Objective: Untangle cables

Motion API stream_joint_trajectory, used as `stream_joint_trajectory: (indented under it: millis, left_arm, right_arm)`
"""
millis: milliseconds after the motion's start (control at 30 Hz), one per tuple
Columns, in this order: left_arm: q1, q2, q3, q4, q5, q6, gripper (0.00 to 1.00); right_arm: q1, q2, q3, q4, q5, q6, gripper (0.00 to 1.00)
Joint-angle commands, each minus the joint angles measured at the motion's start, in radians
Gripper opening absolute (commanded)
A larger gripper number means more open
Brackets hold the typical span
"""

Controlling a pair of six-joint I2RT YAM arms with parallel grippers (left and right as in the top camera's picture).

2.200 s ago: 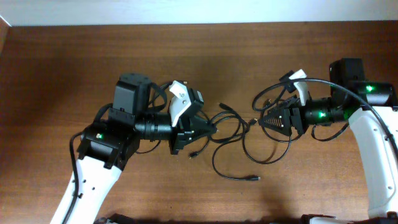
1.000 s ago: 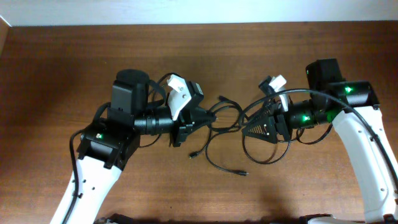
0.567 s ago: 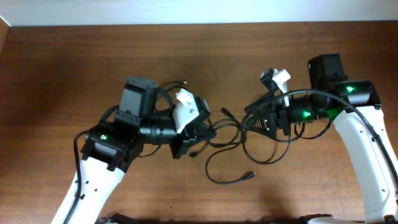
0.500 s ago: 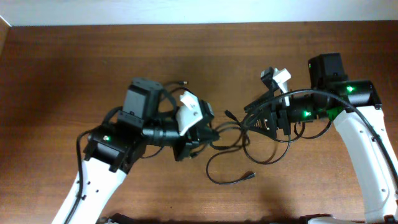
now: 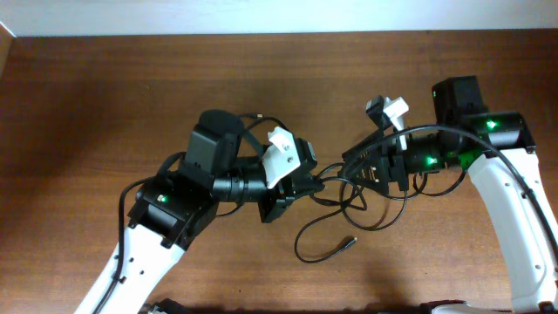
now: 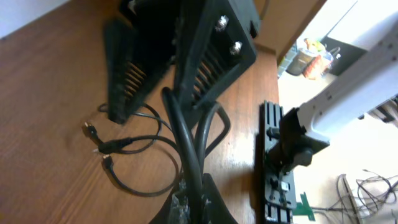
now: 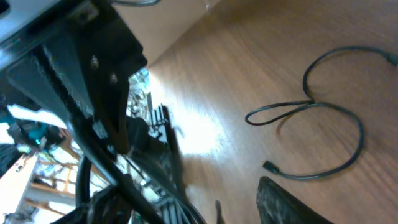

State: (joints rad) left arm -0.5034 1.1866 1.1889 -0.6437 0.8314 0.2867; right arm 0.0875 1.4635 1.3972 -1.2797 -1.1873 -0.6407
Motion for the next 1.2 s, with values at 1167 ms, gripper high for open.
stream_joint_trajectory:
  millis: [1167]
  left_arm:
    - [0.082, -0.008, 0.005, 0.306, 0.488, -0.275, 0.0]
  right_arm:
    - [-0.233, 0.047, 0.021, 0.28, 0.731, 0.593, 0.49]
